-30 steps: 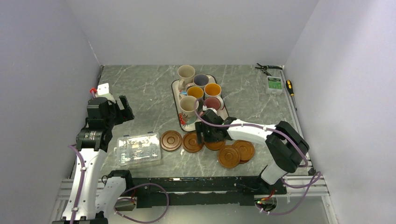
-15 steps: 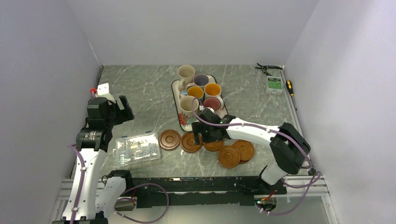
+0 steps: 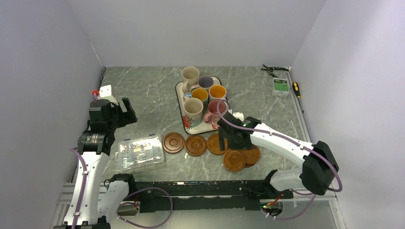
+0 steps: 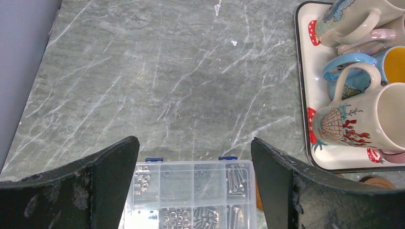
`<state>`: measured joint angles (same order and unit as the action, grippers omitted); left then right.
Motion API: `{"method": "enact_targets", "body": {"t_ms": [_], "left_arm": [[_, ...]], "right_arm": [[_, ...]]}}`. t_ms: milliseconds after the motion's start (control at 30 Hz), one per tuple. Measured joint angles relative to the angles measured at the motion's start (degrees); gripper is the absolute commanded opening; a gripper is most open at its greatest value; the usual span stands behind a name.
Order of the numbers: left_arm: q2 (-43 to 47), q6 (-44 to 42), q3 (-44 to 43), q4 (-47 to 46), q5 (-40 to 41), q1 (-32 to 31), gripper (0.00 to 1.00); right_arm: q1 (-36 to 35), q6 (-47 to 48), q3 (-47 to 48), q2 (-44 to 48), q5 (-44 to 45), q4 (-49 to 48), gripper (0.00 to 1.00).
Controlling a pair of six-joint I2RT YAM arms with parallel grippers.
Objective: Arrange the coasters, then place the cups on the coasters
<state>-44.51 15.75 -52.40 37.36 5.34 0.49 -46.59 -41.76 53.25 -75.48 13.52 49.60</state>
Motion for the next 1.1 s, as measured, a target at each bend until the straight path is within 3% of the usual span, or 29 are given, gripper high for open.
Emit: {"method": "enact_targets", "body": {"t_ms": [167,400,1100], "left_arm": [[0.0,0.0,0.0,0.0,0.0,0.0,0.94],[0.0,0.0,0.0,0.0,-0.07,0.0,0.94],[0.0,0.0,0.0,0.0,-0.07,0.0,0.94]], "right_arm": [[0.28,-4.57,-3.41,1.38,1.66,7.32,0.98],[0.46,-7.65,-8.81,2.01,1.68,8.92,0.93],[9.64,-2.91,-11.98,0.83,-0.17,-2.08,0.53]]}}
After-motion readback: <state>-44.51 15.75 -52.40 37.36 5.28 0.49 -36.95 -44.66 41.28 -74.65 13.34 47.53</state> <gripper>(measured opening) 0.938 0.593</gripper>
